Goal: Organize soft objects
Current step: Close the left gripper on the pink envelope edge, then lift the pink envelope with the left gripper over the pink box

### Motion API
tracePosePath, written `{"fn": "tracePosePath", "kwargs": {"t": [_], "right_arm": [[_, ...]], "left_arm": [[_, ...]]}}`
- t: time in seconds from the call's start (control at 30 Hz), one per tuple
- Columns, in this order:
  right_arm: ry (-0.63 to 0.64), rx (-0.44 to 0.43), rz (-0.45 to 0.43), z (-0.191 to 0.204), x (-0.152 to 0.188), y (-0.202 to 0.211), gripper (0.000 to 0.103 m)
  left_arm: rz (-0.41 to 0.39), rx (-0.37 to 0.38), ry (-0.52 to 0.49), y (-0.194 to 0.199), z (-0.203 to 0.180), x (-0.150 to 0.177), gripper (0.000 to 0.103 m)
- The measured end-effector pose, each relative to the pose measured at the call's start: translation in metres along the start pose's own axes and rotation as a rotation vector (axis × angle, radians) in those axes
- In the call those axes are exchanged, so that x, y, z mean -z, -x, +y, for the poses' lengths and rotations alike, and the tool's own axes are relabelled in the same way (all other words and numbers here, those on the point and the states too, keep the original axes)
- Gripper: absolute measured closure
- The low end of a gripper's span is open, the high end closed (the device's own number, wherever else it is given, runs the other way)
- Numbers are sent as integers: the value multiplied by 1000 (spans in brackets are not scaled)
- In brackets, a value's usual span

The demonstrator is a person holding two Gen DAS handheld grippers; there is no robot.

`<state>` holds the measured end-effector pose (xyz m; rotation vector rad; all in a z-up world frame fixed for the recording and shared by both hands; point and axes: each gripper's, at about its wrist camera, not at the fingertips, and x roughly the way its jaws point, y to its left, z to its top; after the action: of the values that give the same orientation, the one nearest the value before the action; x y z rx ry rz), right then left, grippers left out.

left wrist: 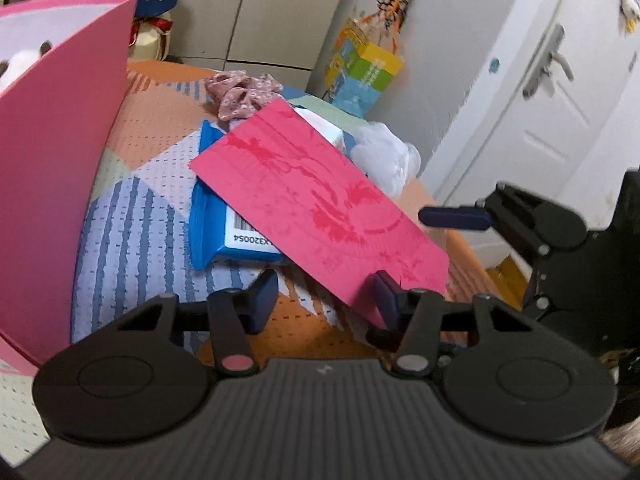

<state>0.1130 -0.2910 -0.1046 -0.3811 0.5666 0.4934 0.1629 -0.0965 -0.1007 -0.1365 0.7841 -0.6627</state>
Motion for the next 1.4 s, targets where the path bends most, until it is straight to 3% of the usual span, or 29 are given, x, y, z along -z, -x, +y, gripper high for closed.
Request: {"fn": "tracePosePath", "kwargs": {"t": [0.17, 0.27, 0.47, 0.83, 1.07, 1.4], "right_arm": [[-117, -65, 4, -15, 3, -10, 3], [-191, -89, 8, -21, 5, -16, 5], [-208, -27, -11, -7, 7, -13, 8], [-297, 57, -17, 12, 8, 3, 8], [-400, 72, 16, 25, 10, 13, 8], [-457, 76, -8, 54, 2, 43, 9]], "left_arm": [[-52, 11, 37, 0, 6, 7, 54], [-68, 1, 44, -1, 2, 10, 61], [-68, 48, 121, -3, -4, 19, 80], [-97, 39, 52, 10, -16, 28, 79], [-49, 59, 31, 20, -17, 31, 79], [13, 86, -34, 61, -21, 30, 79]]}}
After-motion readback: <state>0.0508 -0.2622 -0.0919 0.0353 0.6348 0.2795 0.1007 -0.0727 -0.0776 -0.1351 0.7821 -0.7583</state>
